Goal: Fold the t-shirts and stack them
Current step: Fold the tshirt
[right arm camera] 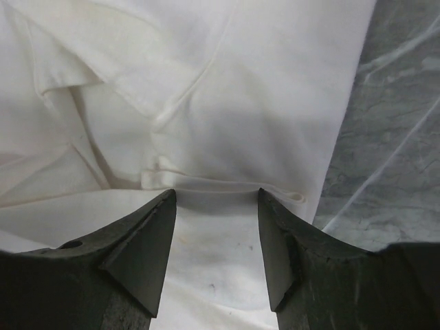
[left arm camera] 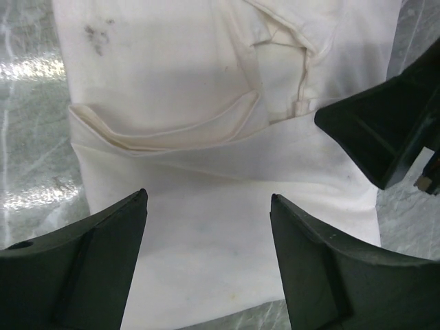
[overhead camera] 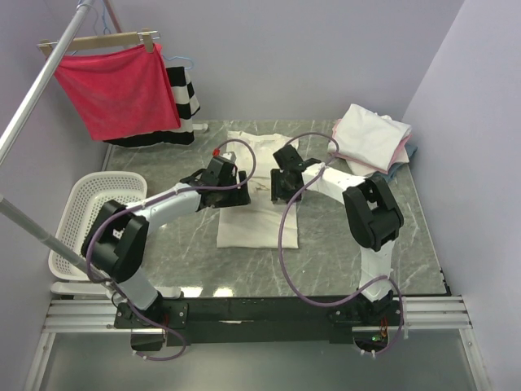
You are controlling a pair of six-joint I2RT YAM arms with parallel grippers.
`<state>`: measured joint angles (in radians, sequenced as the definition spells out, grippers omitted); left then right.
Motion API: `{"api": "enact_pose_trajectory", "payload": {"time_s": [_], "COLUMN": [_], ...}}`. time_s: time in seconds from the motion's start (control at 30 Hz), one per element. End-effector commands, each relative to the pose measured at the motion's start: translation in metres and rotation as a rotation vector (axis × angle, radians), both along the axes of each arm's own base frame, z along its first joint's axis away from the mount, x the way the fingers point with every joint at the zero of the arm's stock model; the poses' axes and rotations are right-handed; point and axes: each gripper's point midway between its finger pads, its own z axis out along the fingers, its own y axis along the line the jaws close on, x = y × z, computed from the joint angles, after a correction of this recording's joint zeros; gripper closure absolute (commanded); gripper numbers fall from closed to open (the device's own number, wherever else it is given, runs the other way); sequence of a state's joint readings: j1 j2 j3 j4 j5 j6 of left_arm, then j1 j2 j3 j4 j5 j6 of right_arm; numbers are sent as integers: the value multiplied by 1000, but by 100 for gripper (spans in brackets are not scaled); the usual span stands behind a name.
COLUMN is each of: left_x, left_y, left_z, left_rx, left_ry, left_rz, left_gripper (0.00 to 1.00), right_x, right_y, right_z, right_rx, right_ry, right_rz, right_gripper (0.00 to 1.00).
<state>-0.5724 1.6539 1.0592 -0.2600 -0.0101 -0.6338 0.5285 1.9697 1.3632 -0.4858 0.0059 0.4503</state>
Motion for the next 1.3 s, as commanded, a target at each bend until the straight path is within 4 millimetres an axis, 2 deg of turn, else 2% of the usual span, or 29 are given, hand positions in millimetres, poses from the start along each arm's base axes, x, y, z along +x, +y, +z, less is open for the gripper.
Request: {"api": "enact_pose_trajectory", "payload": {"time_s": [0.0,0.07,0.2,0.37,0.4,0.43,0.5,0.53,0.57,0.6,0.67,0.73,0.83,0.97,1.0,1.13,1.17,1.23,1.27], "left_x": [6,4,-4,0,1,1,7,8,16,19,28,36,41,37,36,29,28,25,23], "left_y": [0,2,-3,-8,-10,-9,-12,-12,-12,-10,-10,-6,-5,-5,-3,5,6,7,8], "left_z": [38,45,39,7,3,-9,-12,-22,-21,-29,-29,-34,-31,-25,-20,-23,-23,-20,-19], "left_rx": [-16,-16,-29,5,6,21,20,33,38,48,44,44,34,25,23,48,48,44,44], "left_ry": [-104,-131,-121,-40,-30,-7,-11,4,-8,4,1,3,-2,-4,-14,0,1,-3,-5], "left_rz": [-41,-59,-124,-135,-136,-133,-132,-129,-109,-98,-70,-45,-31,-37,-32,-24,-24,-21,-24], "left_gripper": [23,22,21,23,23,24,24,24,24,24,25,25,25,25,25,25,25,24,24], "right_x": [17,19,28,34,34,32,26,22,18,13,-3,-19,-41,-54,-54,-43,-37,-28,-26], "right_y": [-14,-16,-23,-28,-28,-27,-22,-18,-15,-10,5,16,26,41,41,40,34,27,22], "right_z": [-5,-2,16,45,58,64,80,84,87,95,97,91,69,43,39,24,12,10,2], "right_rx": [-45,-46,-52,-49,-34,-25,13,36,58,88,160,210,234,276,272,229,178,114,78], "right_ry": [-46,-73,-141,-211,-235,-240,-246,-240,-231,-234,-191,-136,-52,10,14,13,18,14,24], "right_rz": [-56,-70,-104,-114,-110,-102,-69,-48,-28,1,61,116,152,176,171,143,115,99,85], "right_gripper": [41,41,41,41,41,41,40,40,40,40,40,39,39,39,39,39,39,39,39]}}
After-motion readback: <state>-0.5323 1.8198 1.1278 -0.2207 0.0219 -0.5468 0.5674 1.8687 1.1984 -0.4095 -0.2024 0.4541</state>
